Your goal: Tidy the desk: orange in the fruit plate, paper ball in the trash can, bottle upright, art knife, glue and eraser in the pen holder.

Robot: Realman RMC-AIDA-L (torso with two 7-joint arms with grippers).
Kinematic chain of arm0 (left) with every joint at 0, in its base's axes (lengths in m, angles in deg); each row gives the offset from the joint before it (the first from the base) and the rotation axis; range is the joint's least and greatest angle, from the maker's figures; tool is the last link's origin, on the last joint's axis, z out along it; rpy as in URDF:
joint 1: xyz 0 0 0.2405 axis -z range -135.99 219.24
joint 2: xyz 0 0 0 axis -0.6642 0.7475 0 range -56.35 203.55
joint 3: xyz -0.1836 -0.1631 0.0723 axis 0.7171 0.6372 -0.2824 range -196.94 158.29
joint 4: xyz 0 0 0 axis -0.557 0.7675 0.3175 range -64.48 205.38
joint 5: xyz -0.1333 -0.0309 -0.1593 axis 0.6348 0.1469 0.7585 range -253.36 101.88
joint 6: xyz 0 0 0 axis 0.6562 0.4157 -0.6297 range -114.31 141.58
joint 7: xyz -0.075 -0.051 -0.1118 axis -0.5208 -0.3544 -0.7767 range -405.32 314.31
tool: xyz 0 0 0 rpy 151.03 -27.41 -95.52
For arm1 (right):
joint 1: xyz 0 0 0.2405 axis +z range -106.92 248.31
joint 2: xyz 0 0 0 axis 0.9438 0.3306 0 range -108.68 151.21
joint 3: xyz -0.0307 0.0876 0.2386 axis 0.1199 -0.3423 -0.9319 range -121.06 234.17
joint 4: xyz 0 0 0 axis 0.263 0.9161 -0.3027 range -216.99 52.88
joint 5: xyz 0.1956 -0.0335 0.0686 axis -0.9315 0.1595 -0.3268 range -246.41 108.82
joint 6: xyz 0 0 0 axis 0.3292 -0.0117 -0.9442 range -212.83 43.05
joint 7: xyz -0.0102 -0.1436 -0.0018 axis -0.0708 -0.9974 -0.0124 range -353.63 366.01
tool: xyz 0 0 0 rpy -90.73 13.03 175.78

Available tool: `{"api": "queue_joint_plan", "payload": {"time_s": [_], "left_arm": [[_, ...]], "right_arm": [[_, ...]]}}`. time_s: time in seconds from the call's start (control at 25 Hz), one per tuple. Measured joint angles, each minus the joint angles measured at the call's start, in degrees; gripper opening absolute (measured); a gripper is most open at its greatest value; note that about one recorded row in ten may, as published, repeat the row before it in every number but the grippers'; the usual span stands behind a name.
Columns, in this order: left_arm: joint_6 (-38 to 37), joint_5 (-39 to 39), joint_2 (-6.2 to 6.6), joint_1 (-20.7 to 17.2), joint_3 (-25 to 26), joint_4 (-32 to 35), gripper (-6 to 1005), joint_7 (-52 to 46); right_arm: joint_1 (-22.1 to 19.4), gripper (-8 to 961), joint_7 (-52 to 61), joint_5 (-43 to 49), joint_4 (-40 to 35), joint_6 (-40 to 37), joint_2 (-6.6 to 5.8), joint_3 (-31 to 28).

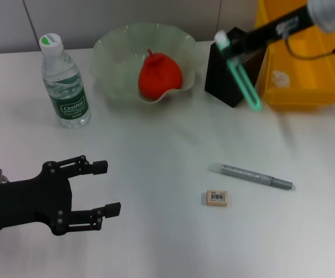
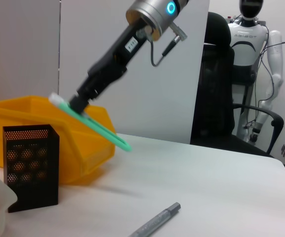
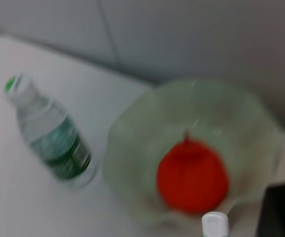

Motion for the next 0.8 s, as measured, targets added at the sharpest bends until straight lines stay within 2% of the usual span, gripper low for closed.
{"api": "queue_joint_plan", "payload": {"time_s": [0.04, 0.24, 0.36, 0.56, 0.8], "left_arm": [[0.04, 0.02, 0.00, 0.02, 0.17, -0.04, 827, 0.07], [0.17, 0.16, 0.00, 0.02, 0.31, -0.43, 827, 0.23], [0.50, 0.34, -0.02, 0.03, 0.31, -0.63, 827, 0.27], [0.50, 0.84, -0.07, 0.01, 0.30, -0.71, 827, 0.33], [0.50, 0.88, -0.09, 0.04, 0.30, -0.71, 827, 0.33]], "right_arm": [[0.00, 154, -2.46, -0.54, 0.02, 2.51, -0.02, -1.63], [-0.21, 153, -7.70, -2.96, 1.66, 9.25, -0.04, -2.64], [-0.06, 153, -12.61, -5.61, 5.53, 16.64, -0.08, -2.71], [0.41, 153, -17.64, -8.29, 10.06, 24.08, -0.01, -2.75], [0.43, 154, -19.67, -8.92, 12.62, 27.46, -0.05, -2.61]]}}
